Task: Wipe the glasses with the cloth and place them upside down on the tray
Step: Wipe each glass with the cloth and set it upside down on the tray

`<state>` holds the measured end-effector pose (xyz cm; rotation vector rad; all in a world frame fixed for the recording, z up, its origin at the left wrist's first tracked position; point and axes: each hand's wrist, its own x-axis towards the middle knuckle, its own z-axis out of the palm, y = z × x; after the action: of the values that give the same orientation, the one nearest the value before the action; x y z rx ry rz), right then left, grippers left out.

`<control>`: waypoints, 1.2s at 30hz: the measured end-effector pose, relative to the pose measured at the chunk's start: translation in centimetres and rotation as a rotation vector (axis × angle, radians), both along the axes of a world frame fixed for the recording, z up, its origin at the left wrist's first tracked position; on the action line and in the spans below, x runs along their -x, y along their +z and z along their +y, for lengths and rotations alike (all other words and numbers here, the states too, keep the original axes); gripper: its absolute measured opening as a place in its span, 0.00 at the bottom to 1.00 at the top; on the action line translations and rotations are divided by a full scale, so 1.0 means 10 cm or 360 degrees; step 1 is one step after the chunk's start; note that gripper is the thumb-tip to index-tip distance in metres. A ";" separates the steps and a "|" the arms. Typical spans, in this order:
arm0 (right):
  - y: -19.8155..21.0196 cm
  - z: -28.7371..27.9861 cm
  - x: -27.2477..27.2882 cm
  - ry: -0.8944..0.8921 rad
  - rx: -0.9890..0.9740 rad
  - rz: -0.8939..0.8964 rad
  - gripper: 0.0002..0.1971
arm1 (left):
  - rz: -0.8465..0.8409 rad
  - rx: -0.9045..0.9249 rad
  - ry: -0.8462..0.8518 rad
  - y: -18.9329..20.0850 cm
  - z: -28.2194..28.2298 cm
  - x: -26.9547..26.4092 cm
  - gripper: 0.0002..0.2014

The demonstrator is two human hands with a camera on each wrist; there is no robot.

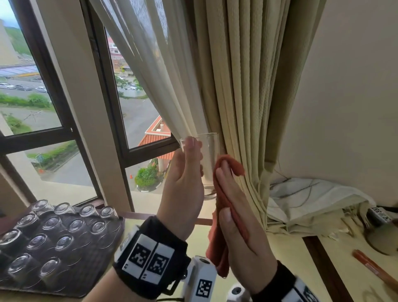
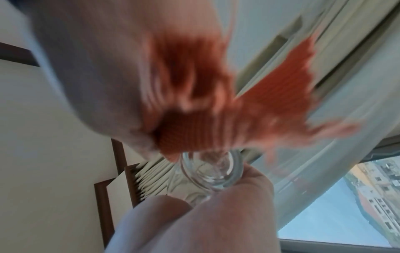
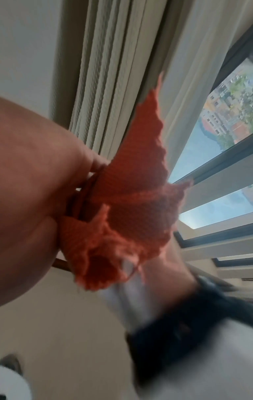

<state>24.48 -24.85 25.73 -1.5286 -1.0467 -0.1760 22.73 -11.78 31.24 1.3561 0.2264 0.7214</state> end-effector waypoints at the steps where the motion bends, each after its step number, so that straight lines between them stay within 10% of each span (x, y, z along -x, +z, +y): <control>1: 0.04 0.01 -0.01 0.0048 -0.0031 0.0176 0.27 | -0.0004 -0.0019 0.0016 -0.01 -0.01 0.00 0.41; 5: 0.34 0.04 -0.13 0.0103 -0.0242 0.0473 0.25 | -0.0023 -0.0007 -0.0083 -0.06 -0.16 0.04 0.38; 9: 0.46 0.03 -0.13 0.0036 -0.0076 0.0008 0.27 | -0.0012 0.0160 -0.0162 -0.05 -0.22 0.07 0.37; 15: 0.14 -0.01 0.07 0.0009 0.0199 -0.0297 0.29 | 0.0011 0.0288 -0.0089 0.06 0.04 0.04 0.66; 25: 0.41 0.08 -0.11 0.0108 -0.0113 0.0274 0.27 | 0.0007 0.0201 -0.0043 0.01 -0.08 0.07 0.42; 32: 0.32 0.07 -0.03 -0.0005 0.0082 -0.0341 0.28 | 0.0074 0.0206 -0.0164 0.04 -0.10 0.12 0.42; 36: 0.02 0.04 0.03 0.0066 0.0058 -0.0065 0.29 | 0.0059 0.0182 -0.0022 0.07 0.00 0.08 0.42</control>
<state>24.20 -24.41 25.97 -1.5403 -1.1188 -0.1609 21.92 -11.76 31.97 1.2616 0.2834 0.6622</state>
